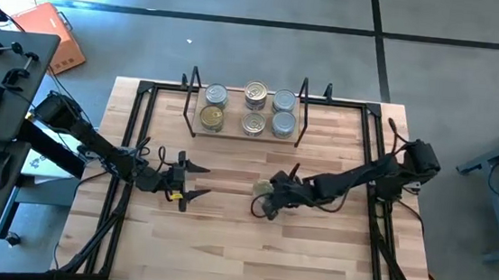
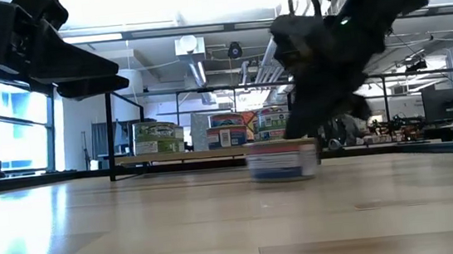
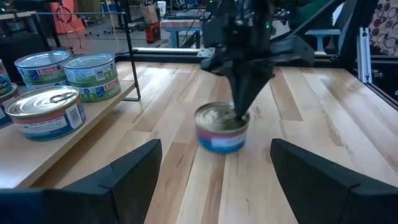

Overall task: Stack canned seafood by type on shelf
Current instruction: Stack the blue-pink tuna can on top of the blue-pink tuna can on the shelf

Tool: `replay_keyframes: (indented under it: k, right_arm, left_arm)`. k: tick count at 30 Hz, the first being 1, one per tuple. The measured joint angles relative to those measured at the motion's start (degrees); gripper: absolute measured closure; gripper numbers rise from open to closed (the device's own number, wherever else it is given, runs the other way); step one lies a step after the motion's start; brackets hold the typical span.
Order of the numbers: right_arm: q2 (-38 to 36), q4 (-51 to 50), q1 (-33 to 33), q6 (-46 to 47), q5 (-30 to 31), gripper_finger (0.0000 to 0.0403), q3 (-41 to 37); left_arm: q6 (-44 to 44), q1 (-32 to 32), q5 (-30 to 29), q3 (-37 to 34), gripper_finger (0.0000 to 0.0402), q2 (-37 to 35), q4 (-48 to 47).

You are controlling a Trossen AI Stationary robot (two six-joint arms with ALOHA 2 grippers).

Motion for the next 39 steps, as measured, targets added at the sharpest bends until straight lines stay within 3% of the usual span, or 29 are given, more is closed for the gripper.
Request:
replay_keyframes:
  k: [4,12,19,24,27,31,35,39]
  right_arm:
    - [0.24,6.01,-0.60,-4.27,3.86,0.0403,-0.26]
    - [-2.99,15.66,-0.55,-18.75,5.50,0.0403,-0.15]
    - [-12.14,4.01,-1.55,-28.06,5.52,0.0402,0.00]
    - [-15.91,-8.88,-2.90,-33.09,5.48,0.0385,0.07]
    - [-15.48,-12.93,-3.61,-35.69,1.86,0.0342,-0.09]
    - [-12.89,-11.43,-3.88,-38.20,-3.59,0.0247,-3.09]
    - [-10.14,-2.92,-3.64,-39.68,-5.05,0.0146,-8.23]
    - [-6.55,10.50,-3.07,-41.75,-1.32,0.0065,-13.58]
  left_arm:
    - [-0.38,0.00,0.02,-0.02,0.0106,0.00,0.01]
    - [-1.00,-0.04,0.05,0.01,0.0106,0.00,0.28]
    - [-3.12,0.22,0.06,0.01,0.0106,1.33,1.87]
    - [-3.10,0.82,0.09,0.24,0.0106,6.90,8.73]
    - [-3.42,1.41,0.19,2.31,0.0106,11.47,9.44]
    - [-3.50,2.32,3.86,5.83,0.0106,17.31,9.30]
    - [-3.62,3.98,7.69,8.39,0.0106,21.94,9.20]
    - [-5.44,6.75,10.41,9.69,0.0106,25.16,9.18]
